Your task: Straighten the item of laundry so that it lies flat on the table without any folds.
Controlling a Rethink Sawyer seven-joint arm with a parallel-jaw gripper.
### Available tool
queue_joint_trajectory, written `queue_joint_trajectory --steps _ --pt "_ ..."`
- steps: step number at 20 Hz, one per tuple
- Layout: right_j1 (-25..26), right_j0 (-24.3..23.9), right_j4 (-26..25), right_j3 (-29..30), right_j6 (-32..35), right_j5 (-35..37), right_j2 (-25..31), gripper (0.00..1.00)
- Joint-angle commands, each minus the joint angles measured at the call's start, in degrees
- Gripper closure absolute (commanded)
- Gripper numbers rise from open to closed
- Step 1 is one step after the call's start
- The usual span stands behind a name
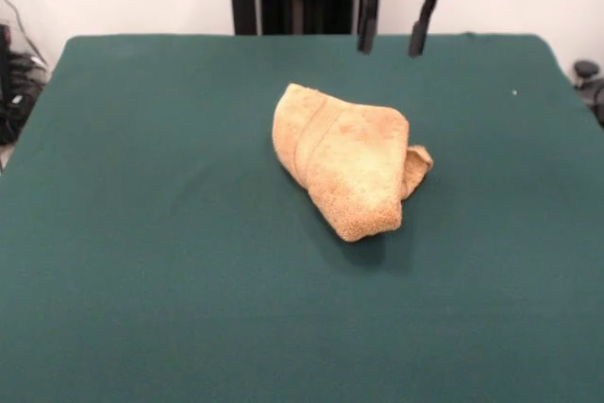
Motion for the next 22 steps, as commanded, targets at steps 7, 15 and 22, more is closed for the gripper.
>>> queue_joint_trajectory --steps 7,15,22 --pt "6.12 2.27 -5.92 -2.82 5.74 -3.16 -3.27 0.00" --pt "3.70 1.57 -9.99 -0.97 4.69 -1.46 -4.04 0.00" --pt "5.32 -1.67 -12.39 0.25 5.08 -4.12 -0.81 0.00"
